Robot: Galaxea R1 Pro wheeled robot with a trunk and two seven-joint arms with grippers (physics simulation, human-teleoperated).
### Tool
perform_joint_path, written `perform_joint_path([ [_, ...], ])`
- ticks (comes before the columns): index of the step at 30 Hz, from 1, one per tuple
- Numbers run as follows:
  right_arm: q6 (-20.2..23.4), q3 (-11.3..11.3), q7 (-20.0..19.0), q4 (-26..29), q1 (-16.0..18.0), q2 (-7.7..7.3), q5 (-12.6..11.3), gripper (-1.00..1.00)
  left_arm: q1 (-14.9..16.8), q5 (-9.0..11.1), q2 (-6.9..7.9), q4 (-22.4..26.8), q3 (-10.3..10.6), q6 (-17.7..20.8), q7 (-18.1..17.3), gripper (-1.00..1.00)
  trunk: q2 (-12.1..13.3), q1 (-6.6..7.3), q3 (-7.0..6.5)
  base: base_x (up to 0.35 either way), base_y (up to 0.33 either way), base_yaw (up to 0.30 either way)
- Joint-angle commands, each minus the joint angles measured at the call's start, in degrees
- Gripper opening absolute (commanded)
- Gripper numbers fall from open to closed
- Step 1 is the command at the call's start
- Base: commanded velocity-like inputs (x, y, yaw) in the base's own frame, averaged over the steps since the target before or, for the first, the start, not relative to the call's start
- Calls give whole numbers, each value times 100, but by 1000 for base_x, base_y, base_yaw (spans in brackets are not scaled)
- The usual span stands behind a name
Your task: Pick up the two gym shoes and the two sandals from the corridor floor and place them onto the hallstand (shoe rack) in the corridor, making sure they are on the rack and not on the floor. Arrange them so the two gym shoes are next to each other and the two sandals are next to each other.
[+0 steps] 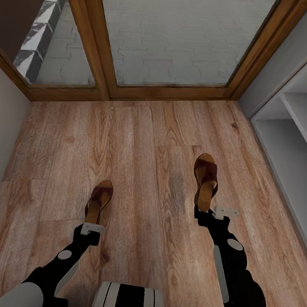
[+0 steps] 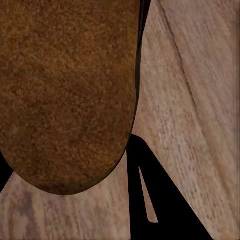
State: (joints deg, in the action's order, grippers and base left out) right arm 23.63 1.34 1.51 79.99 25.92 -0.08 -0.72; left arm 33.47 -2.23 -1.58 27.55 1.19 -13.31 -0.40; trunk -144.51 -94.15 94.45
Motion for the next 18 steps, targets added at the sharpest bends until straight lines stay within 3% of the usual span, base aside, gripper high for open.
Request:
perform_joint_path([
  [1,35,-2,25,8,1,-1,-24,-100,2,-42,-1,-3,-4,-14,-4,-100,0,3,-20,0,0,0],
  [12,33,-4,25,8,1,-1,-24,-100,6,-31,-1,104,-36,5,6,-100,15,31,-264,0,0,0],
  [15,29,-10,25,8,1,0,-24,-100,11,-23,-7,458,-37,108,11,-100,19,39,-330,0,0,0],
  [17,28,-14,31,8,1,4,-24,-100,11,-16,-18,845,-31,394,10,-100,22,44,-375,0,0,0],
  [18,28,-16,35,8,1,5,-24,-100,11,-12,-27,1158,-26,726,8,-100,23,47,-397,0,0,0],
])
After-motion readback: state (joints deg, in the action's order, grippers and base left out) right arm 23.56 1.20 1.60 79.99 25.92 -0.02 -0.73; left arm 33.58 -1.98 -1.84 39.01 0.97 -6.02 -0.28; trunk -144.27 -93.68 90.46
